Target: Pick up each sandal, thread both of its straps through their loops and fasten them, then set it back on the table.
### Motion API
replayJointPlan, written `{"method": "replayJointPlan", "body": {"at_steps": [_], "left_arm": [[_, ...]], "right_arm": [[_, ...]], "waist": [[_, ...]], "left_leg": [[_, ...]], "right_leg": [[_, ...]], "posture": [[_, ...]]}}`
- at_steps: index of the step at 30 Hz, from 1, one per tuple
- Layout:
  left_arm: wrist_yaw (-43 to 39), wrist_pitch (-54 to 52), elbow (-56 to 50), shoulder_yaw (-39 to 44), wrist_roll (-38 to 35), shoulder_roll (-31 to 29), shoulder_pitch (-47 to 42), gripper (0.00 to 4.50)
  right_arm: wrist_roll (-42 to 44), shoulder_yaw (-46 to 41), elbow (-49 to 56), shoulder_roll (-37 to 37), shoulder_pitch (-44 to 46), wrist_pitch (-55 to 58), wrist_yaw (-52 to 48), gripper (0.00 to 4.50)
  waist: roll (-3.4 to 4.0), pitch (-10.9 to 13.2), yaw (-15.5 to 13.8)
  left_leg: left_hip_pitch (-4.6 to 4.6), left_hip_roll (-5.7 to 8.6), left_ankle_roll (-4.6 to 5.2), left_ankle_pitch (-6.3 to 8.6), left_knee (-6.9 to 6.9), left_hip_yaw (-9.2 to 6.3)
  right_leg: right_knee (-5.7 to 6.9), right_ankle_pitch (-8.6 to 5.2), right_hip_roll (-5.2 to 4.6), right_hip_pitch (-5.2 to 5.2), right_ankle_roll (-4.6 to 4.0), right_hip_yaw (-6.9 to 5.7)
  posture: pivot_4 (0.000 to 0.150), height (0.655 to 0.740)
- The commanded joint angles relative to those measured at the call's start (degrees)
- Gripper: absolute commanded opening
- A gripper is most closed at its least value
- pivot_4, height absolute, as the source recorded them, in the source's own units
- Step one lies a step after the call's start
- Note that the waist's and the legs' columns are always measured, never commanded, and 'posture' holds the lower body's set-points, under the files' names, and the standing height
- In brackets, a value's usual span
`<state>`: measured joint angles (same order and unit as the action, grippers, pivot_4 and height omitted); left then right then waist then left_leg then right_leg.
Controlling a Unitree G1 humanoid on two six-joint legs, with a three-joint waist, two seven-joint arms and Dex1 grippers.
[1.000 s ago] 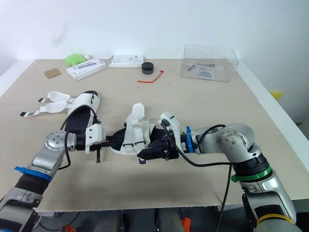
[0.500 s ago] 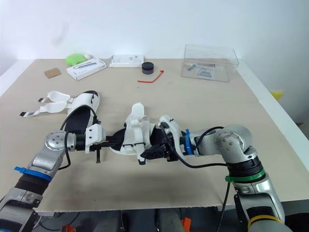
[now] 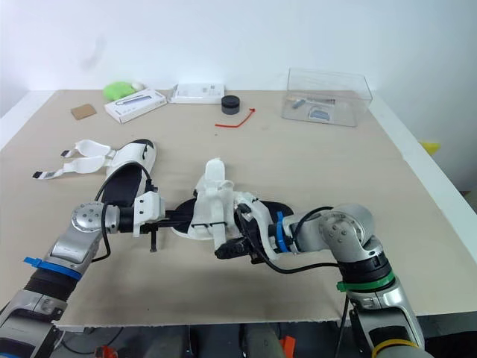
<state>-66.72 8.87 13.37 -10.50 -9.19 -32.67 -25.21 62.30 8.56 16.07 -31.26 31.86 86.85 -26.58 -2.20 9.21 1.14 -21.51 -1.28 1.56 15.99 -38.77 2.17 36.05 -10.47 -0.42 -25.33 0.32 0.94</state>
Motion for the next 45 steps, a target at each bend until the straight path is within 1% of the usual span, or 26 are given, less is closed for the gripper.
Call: {"method": "replayJointPlan", "body": {"at_steps": [1,5,8,25,28,30,31,32,33,34,35,36,38,40,42,45], "left_arm": [[-0.6,-0.9,0.6,-1.7,1.7,-0.4,1.6,0.00],[-0.6,-0.7,0.7,-1.7,1.9,-0.5,1.9,0.00],[-0.6,-0.7,0.9,-1.7,2.0,-0.4,1.7,0.00],[-0.5,-1.0,0.8,-2.0,2.1,-0.3,2.0,0.00],[-0.5,-0.9,0.9,-2.2,2.2,-0.2,1.9,0.00],[-0.6,-0.9,1.1,-2.3,2.2,-0.2,1.8,0.00],[-0.6,-0.8,1.2,-2.3,2.2,-0.2,1.7,0.00],[-0.7,-0.8,1.3,-2.4,2.2,-0.1,1.6,0.00],[-0.7,-0.8,1.4,-2.4,2.3,-0.1,1.5,0.00],[-0.7,-0.7,1.5,-2.4,2.2,-0.1,1.4,0.00],[-0.7,-0.6,1.7,-2.4,2.3,0.0,1.3,0.00],[-0.7,-0.5,1.9,-2.4,2.3,0.1,1.1,0.00],[-0.7,-0.3,2.3,-2.4,2.3,0.2,0.8,0.00],[-0.7,-0.1,2.6,-2.4,2.3,0.3,0.6,0.00],[-0.7,0.1,2.8,-2.4,2.3,0.4,0.4,0.00],[-0.5,0.3,2.8,-2.5,2.3,0.5,0.5,0.00]], "right_arm": [[2.9,-1.0,5.4,-2.9,-0.8,1.7,-4.0,0.05],[6.0,-0.3,10.0,-6.2,-1.3,3.0,-9.2,0.05],[7.9,-0.3,11.9,-7.2,-1.5,3.2,-11.4,0.05],[11.9,-1.6,14.1,-9.0,-2.1,2.5,-12.8,0.05],[11.8,-1.8,14.7,-11.0,-1.2,1.5,-14.5,1.12],[8.7,-1.0,16.3,-14.0,-0.7,-1.0,-16.4,2.01],[5.9,0.1,17.7,-16.6,-0.4,-3.1,-18.3,2.57],[3.0,1.3,19.0,-19.2,-0.2,-5.8,-20.5,2.88],[0.7,2.3,19.7,-21.1,-0.2,-8.1,-22.4,3.37],[-4.2,3.9,20.5,-23.4,-0.2,-13.4,-24.6,3.81],[-8.7,5.2,20.9,-25.1,-0.3,-18.6,-26.5,4.16],[-14.3,6.4,21.2,-26.3,-0.4,-25.8,-29.1,4.41],[-24.7,7.8,20.6,-26.4,-1.0,-41.4,-32.8,4.41],[-35.3,9.0,18.5,-24.7,-1.8,-58.0,-34.4,4.41],[-41.9,10.0,15.9,-22.6,-2.6,-71.5,-36.9,4.41],[-59.7,14.0,8.9,-20.3,-2.7,-99.9,-34.2,4.41]], "waist": [[0.00,0.0,0.0],[0.02,0.0,0.0],[0.02,0.0,0.0],[0.02,0.0,0.0],[0.02,0.0,0.0],[0.02,0.0,0.0],[0.02,0.0,0.0],[0.03,0.0,0.0],[0.03,0.0,0.0],[0.02,0.0,0.0],[0.03,0.0,0.0],[0.03,0.0,0.0],[0.04,0.0,0.0],[0.04,0.0,0.0],[0.03,0.0,0.0],[0.04,0.0,-0.1]], "left_leg": [[0.00,0.00,-0.01,0.01,0.00,0.02],[0.01,0.05,-0.01,0.04,0.02,0.00],[0.01,0.04,-0.01,0.05,0.02,0.00],[0.02,0.04,-0.02,0.05,0.03,-0.02],[0.01,0.05,-0.02,0.05,0.03,-0.01],[0.02,0.05,-0.03,0.05,0.03,-0.01],[0.02,0.05,-0.03,0.05,0.03,-0.01],[0.02,0.05,-0.03,0.05,0.03,-0.01],[0.02,0.06,-0.03,0.05,0.03,-0.01],[0.03,0.06,-0.03,0.05,0.03,-0.01],[0.06,0.06,-0.03,0.06,0.04,0.01],[0.08,0.06,-0.04,0.06,0.05,0.02],[0.10,0.06,-0.04,0.06,0.06,0.02],[0.12,0.06,-0.06,0.05,0.06,0.03],[0.14,0.07,-0.08,0.04,0.06,0.04],[0.14,0.08,-0.10,0.03,0.06,0.06]], "right_leg": [[0.00,-0.01,0.00,-0.01,0.01,0.02],[-0.02,-0.06,-0.04,0.01,0.07,0.02],[-0.03,-0.07,-0.03,0.01,0.07,0.01],[-0.03,-0.09,-0.02,0.00,0.06,0.00],[-0.03,-0.09,-0.03,0.01,0.06,0.01],[-0.03,-0.09,-0.03,0.01,0.07,0.01],[-0.03,-0.09,-0.04,0.00,0.07,0.00],[-0.03,-0.09,-0.04,0.01,0.07,0.00],[-0.03,-0.10,-0.05,0.00,0.08,-0.03],[-0.03,-0.11,-0.05,0.01,0.09,-0.05],[-0.04,-0.12,-0.04,0.01,0.10,-0.07],[-0.04,-0.13,-0.04,0.01,0.10,-0.10],[-0.04,-0.14,-0.01,0.00,0.11,-0.14],[-0.04,-0.14,0.01,0.01,0.12,-0.17],[-0.04,-0.13,0.02,0.03,0.14,-0.17],[-0.03,-0.12,0.01,0.03,0.15,-0.15]], "posture": [[0.150,0.7400],[0.150,0.7400],[0.150,0.7400],[0.150,0.7400],[0.150,0.7400],[0.150,0.7400],[0.150,0.7400],[0.150,0.7400],[0.150,0.7400],[0.150,0.7400],[0.150,0.7400],[0.150,0.7400],[0.150,0.7400],[0.150,0.7400],[0.150,0.7400],[0.150,0.7400]]}}
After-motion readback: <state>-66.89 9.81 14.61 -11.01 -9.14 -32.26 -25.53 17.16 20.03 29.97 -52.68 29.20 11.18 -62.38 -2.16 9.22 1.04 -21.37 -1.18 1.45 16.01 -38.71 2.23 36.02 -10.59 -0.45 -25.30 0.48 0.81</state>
